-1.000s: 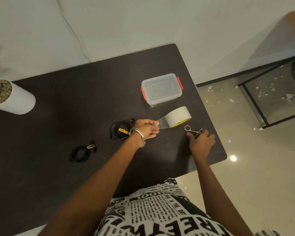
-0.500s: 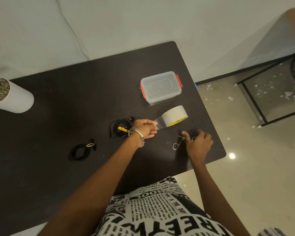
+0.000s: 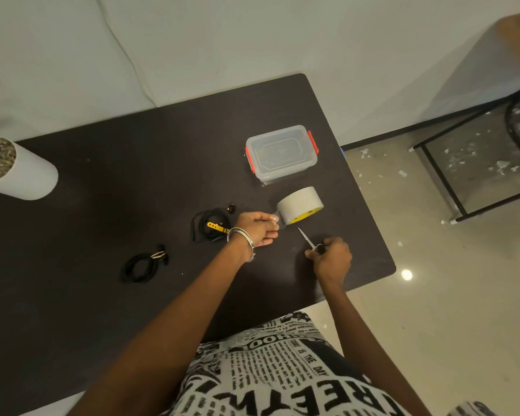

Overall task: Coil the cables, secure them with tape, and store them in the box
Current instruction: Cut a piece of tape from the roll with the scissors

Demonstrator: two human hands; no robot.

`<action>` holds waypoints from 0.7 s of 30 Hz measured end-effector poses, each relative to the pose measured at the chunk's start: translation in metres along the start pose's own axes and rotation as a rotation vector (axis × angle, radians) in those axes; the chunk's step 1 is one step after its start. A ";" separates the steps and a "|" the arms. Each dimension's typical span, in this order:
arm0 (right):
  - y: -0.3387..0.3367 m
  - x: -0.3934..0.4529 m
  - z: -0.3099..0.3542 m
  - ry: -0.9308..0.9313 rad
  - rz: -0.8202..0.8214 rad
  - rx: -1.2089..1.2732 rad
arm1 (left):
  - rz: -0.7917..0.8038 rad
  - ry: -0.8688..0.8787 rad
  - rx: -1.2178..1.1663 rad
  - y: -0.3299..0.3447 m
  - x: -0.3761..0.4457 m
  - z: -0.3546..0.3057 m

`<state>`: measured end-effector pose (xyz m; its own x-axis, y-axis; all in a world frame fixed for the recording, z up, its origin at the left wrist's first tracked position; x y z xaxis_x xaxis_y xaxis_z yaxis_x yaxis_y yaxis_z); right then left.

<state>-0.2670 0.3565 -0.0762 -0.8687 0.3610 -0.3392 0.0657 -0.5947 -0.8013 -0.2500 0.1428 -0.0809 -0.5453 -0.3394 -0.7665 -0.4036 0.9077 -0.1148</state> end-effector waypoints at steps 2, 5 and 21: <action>0.001 0.006 -0.008 0.065 0.018 -0.017 | 0.009 -0.007 -0.003 0.000 -0.001 0.002; 0.003 0.007 -0.004 0.025 0.075 0.005 | 0.033 -0.008 -0.017 0.001 -0.004 0.004; 0.012 -0.039 0.037 -0.158 0.371 0.422 | 0.148 -0.001 -0.223 0.009 -0.027 -0.003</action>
<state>-0.2503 0.3090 -0.0543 -0.8897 -0.0187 -0.4562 0.2069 -0.9072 -0.3664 -0.2407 0.1595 -0.0595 -0.6098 -0.2062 -0.7653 -0.4715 0.8705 0.1411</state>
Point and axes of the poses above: each hand's wrist, its own x-axis towards the middle knuckle, its own y-axis out of the palm, z = x × y, the point moved 9 cm from there along x, towards the middle knuckle, and after that the axes turned 8 degrees about -z, right-handed, at the moved point
